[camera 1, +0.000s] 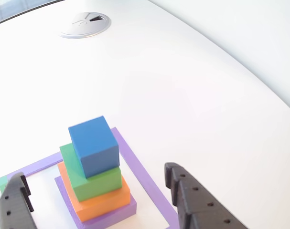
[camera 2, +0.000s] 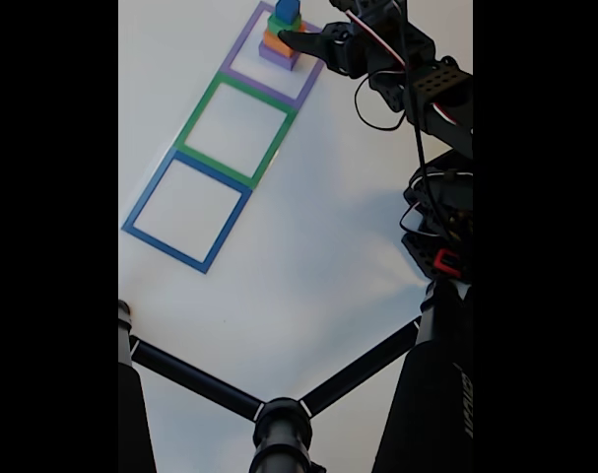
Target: Tower of hanoi
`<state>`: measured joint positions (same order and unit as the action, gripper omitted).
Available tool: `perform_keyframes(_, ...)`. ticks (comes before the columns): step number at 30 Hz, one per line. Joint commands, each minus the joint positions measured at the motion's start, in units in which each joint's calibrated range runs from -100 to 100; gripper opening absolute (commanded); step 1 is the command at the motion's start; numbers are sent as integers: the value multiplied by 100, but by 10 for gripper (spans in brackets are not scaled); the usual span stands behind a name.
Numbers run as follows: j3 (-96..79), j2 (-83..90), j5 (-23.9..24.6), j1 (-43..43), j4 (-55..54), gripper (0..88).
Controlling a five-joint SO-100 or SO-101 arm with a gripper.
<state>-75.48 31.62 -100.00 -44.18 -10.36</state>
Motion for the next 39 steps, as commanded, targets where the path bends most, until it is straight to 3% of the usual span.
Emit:
perform_keyframes(1,511,-429,0,84,-535,322)
perform_keyframes(29,1148,-1817,0,640,-1337,296)
perform_keyframes(39,1129,-1866,0,717,-1337,195)
